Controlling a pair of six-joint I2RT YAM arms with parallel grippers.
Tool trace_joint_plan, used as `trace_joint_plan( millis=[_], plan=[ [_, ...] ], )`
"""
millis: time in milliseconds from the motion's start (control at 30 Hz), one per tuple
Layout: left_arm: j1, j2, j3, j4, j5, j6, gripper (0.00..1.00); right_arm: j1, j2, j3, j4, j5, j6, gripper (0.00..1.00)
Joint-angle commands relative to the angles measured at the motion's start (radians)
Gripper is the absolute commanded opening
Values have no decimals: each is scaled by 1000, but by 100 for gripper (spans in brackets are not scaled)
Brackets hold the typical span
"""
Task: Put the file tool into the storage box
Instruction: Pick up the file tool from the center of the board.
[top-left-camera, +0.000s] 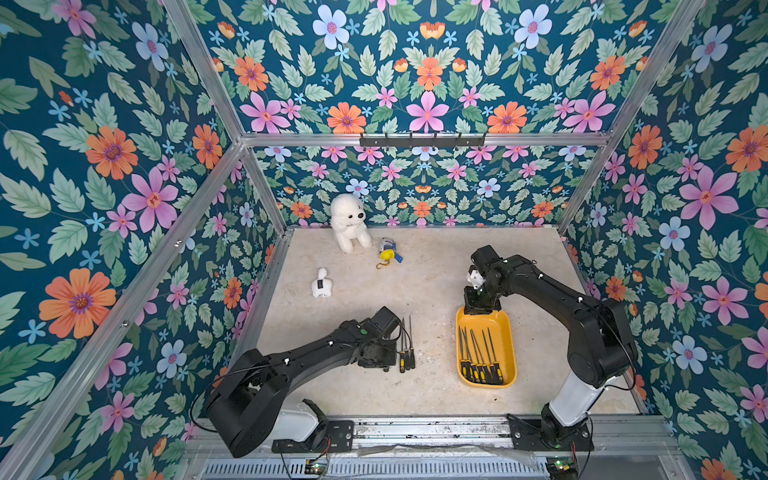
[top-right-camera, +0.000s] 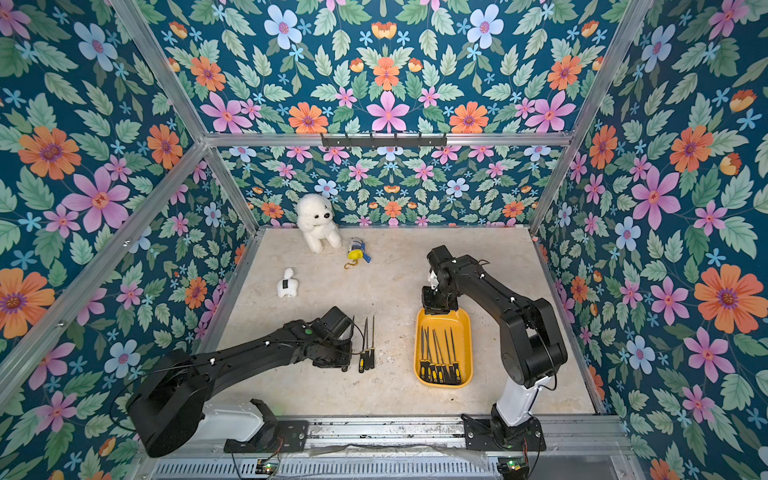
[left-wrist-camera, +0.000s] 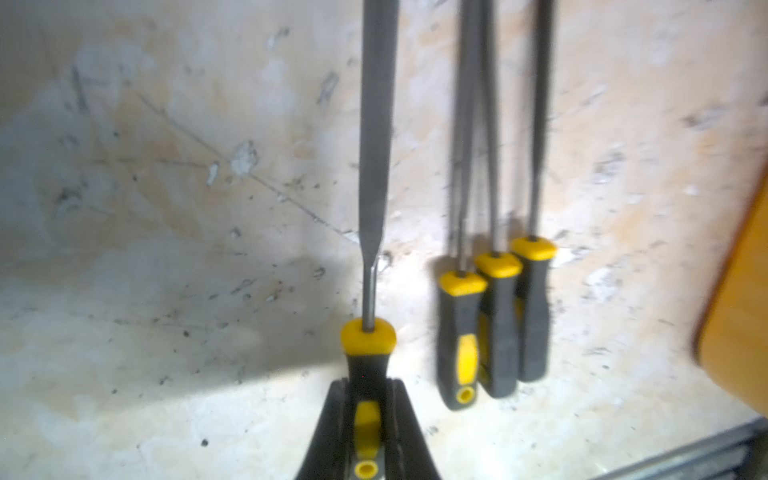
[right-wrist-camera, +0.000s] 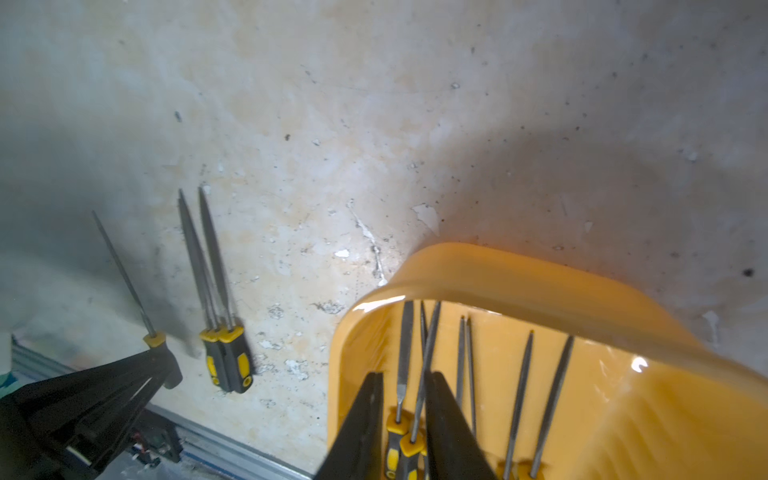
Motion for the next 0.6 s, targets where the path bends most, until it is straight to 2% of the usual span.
trace_joint_plan(
  millis=[0,67,167,267,567],
  plan=[
    [1,-51,34,23,101,69,3,0,-30,-7,108,-158,61,28],
    [0,-56,63,58,185,84,3,1,-51,-37,213,-264,121,32],
    [-6,-44,89,116,276,79,3,9,-67,-89,371,-356,213,35],
    [-11,-20,116,117,283,87,3,30,-66,-124,466,-379,273,36],
    [-33,38,143,128,304,95,2,90,-34,-145,546,-389,328,35]
  ],
)
